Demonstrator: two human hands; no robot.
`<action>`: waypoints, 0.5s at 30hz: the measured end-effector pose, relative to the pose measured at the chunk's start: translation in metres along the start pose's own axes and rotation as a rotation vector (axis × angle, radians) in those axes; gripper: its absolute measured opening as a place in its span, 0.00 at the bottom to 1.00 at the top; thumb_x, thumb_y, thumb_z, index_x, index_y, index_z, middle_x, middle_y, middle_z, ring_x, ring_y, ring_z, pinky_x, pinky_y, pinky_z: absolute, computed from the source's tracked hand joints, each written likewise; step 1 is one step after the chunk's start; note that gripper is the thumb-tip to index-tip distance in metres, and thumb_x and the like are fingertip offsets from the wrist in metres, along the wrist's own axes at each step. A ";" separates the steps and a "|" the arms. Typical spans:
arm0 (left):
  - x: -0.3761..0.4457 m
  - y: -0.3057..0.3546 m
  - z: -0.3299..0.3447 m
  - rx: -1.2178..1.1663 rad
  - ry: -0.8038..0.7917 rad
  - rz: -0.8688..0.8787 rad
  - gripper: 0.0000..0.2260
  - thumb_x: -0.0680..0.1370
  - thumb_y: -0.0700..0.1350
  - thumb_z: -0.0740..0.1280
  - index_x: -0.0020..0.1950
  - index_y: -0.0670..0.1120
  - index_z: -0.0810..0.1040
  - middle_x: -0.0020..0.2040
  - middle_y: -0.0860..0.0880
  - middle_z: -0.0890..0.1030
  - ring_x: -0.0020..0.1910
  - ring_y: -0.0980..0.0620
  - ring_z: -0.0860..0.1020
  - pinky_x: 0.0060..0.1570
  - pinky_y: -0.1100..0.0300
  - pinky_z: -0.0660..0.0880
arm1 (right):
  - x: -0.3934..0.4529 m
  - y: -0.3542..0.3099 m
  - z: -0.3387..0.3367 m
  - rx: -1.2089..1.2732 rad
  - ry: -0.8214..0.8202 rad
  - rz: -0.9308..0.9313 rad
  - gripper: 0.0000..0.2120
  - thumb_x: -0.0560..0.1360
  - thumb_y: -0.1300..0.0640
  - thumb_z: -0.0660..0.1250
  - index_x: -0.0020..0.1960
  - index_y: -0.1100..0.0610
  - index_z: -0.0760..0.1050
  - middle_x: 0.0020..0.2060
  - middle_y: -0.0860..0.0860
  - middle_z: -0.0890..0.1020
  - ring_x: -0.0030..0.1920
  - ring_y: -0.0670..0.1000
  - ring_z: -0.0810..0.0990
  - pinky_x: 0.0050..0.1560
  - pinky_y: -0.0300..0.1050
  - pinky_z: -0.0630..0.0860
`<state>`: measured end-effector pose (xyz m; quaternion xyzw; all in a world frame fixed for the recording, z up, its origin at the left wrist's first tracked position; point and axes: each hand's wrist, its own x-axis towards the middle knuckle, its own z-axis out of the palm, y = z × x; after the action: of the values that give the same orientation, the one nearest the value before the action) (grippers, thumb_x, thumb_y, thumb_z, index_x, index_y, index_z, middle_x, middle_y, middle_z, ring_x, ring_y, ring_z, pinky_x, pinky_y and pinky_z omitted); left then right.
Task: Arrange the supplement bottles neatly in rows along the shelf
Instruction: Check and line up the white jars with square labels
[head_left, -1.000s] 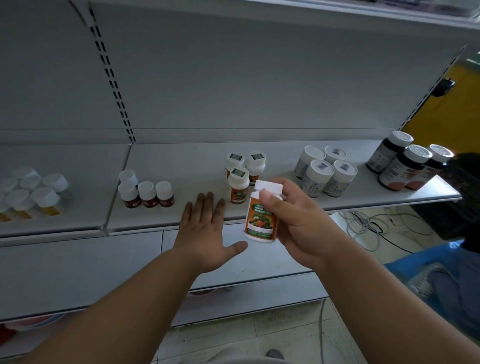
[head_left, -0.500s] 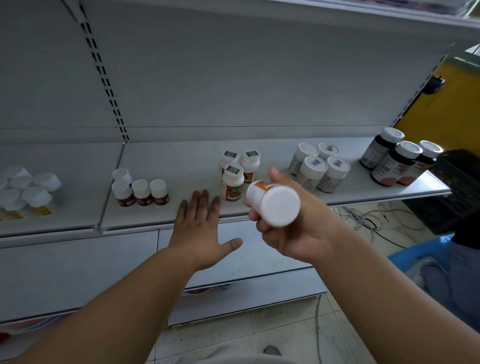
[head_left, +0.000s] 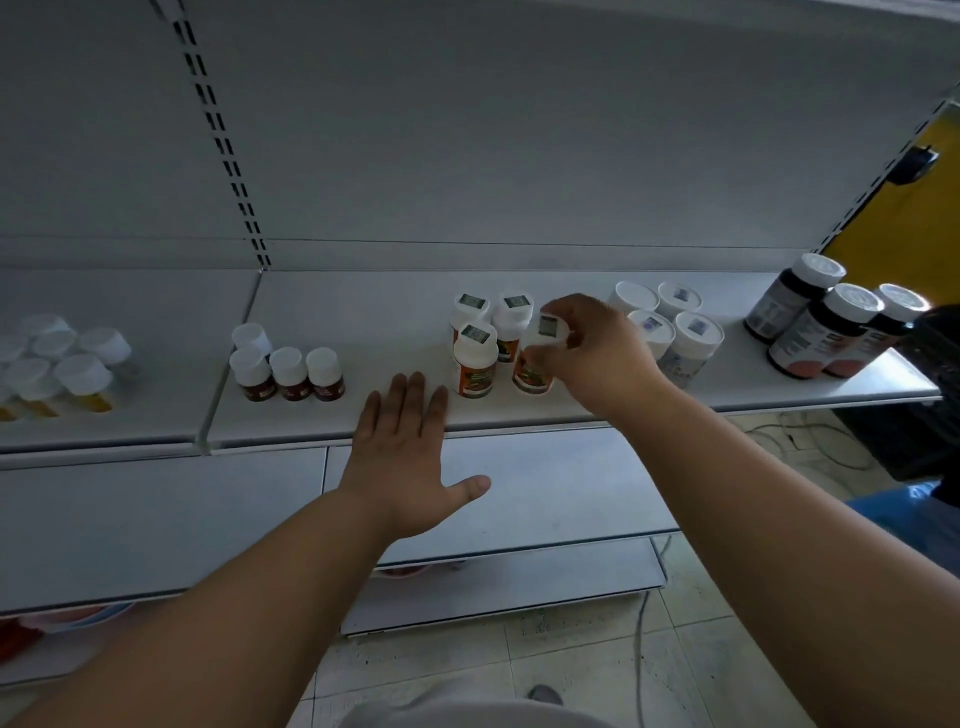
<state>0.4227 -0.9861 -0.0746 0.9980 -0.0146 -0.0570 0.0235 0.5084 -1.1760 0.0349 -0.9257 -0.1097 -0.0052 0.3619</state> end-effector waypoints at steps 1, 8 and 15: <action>0.000 0.000 0.000 -0.001 0.003 -0.002 0.52 0.65 0.78 0.37 0.79 0.48 0.33 0.79 0.43 0.32 0.77 0.43 0.30 0.75 0.44 0.32 | 0.004 0.001 0.003 -0.046 0.000 -0.022 0.20 0.69 0.50 0.74 0.59 0.48 0.75 0.53 0.48 0.79 0.48 0.49 0.80 0.46 0.46 0.78; 0.000 -0.001 0.003 -0.009 0.008 0.009 0.51 0.65 0.77 0.35 0.79 0.47 0.32 0.79 0.43 0.31 0.77 0.43 0.29 0.75 0.43 0.32 | 0.012 0.010 0.024 -0.150 -0.015 -0.032 0.28 0.70 0.48 0.73 0.66 0.51 0.69 0.59 0.52 0.74 0.52 0.51 0.78 0.49 0.44 0.73; -0.001 -0.001 0.002 0.006 0.007 0.007 0.51 0.66 0.77 0.37 0.79 0.47 0.33 0.79 0.42 0.32 0.78 0.42 0.31 0.75 0.42 0.34 | -0.001 -0.001 0.036 -0.462 0.192 -0.445 0.24 0.72 0.42 0.69 0.65 0.51 0.75 0.64 0.51 0.74 0.66 0.57 0.66 0.64 0.54 0.63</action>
<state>0.4216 -0.9855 -0.0765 0.9982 -0.0184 -0.0533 0.0209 0.5051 -1.1518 0.0089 -0.9318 -0.2707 -0.1960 0.1412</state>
